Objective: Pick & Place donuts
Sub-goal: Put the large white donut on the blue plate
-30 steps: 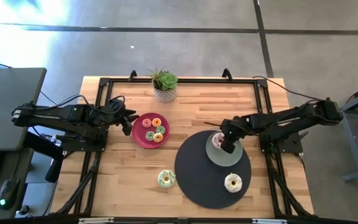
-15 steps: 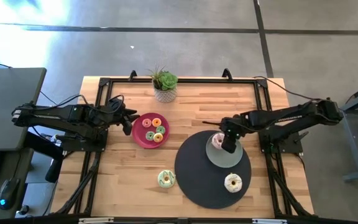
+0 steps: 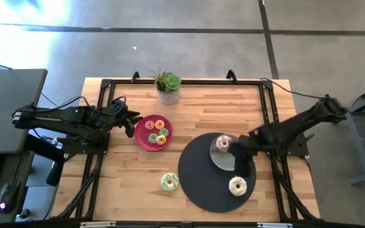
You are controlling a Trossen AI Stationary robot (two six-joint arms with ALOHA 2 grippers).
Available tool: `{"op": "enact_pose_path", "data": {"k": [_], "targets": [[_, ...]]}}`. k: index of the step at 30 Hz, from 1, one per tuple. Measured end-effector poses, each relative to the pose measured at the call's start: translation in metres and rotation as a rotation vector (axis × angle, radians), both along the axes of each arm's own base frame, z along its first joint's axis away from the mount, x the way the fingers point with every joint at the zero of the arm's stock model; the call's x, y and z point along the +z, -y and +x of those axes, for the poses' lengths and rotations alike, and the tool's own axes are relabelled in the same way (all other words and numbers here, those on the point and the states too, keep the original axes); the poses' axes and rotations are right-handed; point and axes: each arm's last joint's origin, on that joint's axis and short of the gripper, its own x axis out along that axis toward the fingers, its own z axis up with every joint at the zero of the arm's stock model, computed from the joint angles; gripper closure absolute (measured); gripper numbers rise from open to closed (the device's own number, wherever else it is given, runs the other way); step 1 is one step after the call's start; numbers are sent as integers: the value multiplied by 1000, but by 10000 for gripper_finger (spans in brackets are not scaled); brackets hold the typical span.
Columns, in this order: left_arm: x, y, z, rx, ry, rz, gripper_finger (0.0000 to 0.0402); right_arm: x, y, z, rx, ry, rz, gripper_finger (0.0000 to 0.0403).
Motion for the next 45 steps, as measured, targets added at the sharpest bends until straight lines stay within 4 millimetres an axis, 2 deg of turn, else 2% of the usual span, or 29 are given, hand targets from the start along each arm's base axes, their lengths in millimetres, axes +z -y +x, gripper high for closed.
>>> {"op": "enact_pose_path", "data": {"k": [6, 10, 14, 18, 22, 25, 30, 35, 41, 45], "targets": [[0, 0, 0, 0, 3, 0, 273, -32, -37, -16, -90, -178, -38, 221], [2, 0, 1, -6, 19, -5, 273, -49, -48, -18, -145, -253, -82, 217], [2, 4, 9, -98, 41, -56, 273, -61, -52, -15, -204, -316, -75, 217], [-2, 9, 27, -257, 16, -73, 273, -65, -57, -8, -202, -291, -37, 217], [-12, 15, 53, -397, -20, -58, 273, -64, -60, -2, -208, -214, -11, 217], [-21, 19, 77, -501, -11, -57, 273, -64, -61, -2, -207, -205, -19, 217], [-40, 25, 105, -625, -14, -77, 273, -64, -66, -6, -190, -195, -26, 218], [-50, 25, 116, -615, -33, -85, 273, -73, -77, -8, -151, -214, -39, 218], [-48, 26, 116, -617, -12, -82, 273, -90, -82, -6, -144, -264, -89, 219], [-45, 26, 118, -620, 23, -74, 273, -95, -83, -5, -142, -292, -84, 245]]}}
